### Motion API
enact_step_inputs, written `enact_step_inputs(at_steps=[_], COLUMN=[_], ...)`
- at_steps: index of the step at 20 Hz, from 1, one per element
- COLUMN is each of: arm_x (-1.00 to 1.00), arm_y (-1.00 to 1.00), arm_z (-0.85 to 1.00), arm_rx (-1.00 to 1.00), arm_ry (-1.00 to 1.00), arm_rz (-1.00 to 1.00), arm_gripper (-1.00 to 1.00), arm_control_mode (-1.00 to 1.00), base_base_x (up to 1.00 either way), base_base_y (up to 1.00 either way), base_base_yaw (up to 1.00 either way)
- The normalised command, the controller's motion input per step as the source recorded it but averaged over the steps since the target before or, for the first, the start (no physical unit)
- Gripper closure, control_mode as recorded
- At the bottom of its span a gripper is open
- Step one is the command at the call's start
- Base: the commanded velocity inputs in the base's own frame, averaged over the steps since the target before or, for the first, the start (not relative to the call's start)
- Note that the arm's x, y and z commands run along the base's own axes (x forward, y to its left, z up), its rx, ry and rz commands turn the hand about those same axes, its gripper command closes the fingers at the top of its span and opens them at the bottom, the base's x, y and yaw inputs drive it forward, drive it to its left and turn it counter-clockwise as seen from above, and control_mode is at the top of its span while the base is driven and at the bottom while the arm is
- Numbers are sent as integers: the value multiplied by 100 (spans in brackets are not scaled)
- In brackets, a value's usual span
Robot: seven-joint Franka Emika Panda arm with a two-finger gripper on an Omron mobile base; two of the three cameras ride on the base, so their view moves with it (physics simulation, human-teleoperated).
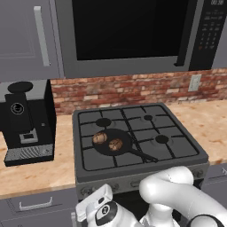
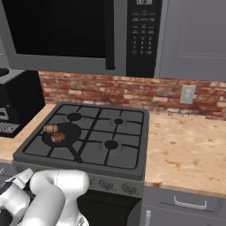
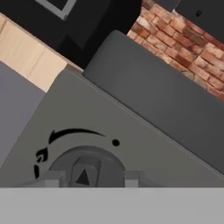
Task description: Put the potato and potato in the pan. Then turn on the front left burner and set the heat to medium.
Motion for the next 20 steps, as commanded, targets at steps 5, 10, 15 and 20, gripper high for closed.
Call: enact_step_inputs(at_steps=[5,10,15,20], arm_x=[0,0,0,0], arm_y=[-4,-4,-6,-5], arm_z=[-2,-11,-18,-14], arm_rx=[-16,-16,-17,-17], arm_ry=[0,1,1,0], arm_rz=[0,0,0,0], arm_gripper=[100,100,100,100], arm_control_mode=[-100,-100,-100,-100], base_base_x=[0,0,0,0], base_base_y=[0,0,0,0], base_base_yaw=[0,0,0,0])
